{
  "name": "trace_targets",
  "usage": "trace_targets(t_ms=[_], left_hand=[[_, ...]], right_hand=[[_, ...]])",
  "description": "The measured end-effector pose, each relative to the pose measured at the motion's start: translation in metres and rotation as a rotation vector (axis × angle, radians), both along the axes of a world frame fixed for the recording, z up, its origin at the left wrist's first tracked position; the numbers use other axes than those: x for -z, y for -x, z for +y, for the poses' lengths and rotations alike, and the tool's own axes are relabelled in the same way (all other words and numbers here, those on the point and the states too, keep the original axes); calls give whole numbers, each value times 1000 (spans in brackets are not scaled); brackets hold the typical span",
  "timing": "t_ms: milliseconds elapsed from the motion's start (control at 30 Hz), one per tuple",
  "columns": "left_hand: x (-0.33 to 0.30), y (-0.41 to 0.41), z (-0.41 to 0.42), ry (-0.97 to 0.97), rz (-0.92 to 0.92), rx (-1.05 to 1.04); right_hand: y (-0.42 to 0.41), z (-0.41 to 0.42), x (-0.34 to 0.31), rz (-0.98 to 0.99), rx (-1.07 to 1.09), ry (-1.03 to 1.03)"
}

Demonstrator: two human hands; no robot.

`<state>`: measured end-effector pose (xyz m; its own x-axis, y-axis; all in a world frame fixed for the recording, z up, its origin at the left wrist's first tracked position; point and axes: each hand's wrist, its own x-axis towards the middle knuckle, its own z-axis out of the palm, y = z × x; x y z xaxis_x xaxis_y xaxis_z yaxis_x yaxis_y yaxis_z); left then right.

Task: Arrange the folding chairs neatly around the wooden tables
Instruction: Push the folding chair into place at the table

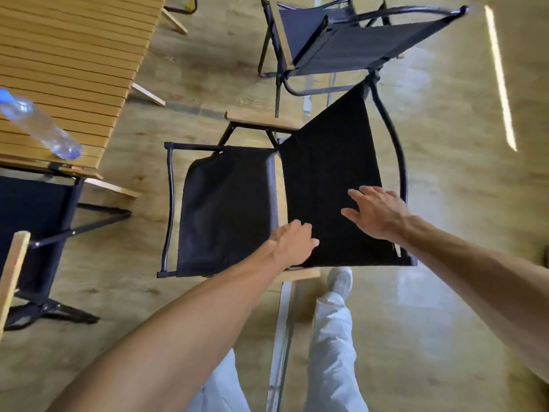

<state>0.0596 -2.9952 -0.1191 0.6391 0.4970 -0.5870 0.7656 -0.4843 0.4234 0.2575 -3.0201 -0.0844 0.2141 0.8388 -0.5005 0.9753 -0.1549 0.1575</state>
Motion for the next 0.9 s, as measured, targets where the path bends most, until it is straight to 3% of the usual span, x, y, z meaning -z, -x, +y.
trace_targets(t_ms=[167,367,767,900], left_hand=[[24,-89,2,87,90,-286],[-8,-173,-13,129,87,-526],[-45,-225,-50,73,46,-953],[-37,-247,-83,153,99,-1088]], right_hand=[[-82,37,16,111,-214,-27],[-150,57,0,120,-514,20],[-162,87,-35,-9,-923,70],[-172,97,-29,-49,-1014,101]])
